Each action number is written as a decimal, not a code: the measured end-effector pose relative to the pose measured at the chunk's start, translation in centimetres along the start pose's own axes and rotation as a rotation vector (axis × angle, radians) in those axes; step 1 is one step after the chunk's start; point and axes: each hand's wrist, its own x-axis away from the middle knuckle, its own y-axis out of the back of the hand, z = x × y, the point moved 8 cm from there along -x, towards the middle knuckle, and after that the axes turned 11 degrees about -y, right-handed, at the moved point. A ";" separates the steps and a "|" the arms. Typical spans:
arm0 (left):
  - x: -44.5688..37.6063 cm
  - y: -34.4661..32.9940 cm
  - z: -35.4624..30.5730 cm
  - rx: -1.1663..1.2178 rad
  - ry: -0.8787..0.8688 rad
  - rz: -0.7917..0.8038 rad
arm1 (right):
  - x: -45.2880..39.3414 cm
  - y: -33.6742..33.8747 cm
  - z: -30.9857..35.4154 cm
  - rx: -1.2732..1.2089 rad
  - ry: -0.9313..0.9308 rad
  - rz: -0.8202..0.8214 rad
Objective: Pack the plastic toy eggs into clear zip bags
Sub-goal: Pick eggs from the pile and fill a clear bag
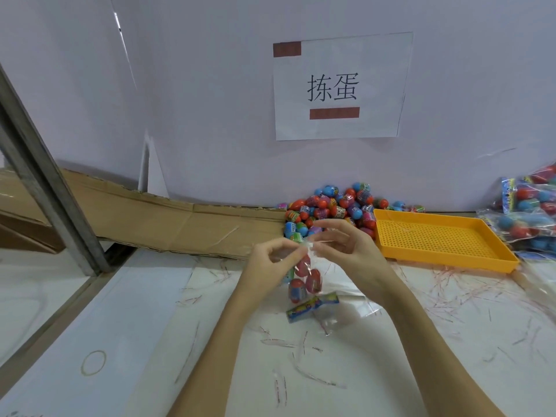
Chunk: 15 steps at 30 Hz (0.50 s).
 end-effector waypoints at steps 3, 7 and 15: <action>0.3 1.3 1.0 0.130 0.089 -0.246 | -0.1 0.7 -0.8 0.130 -0.079 -0.023; 0.9 1.4 2.0 0.468 0.249 -0.438 | -0.3 1.0 -1.1 0.090 -0.044 -0.171; 0.7 1.6 1.7 0.318 0.240 -0.330 | -0.7 1.3 -2.0 -0.033 -0.131 -0.243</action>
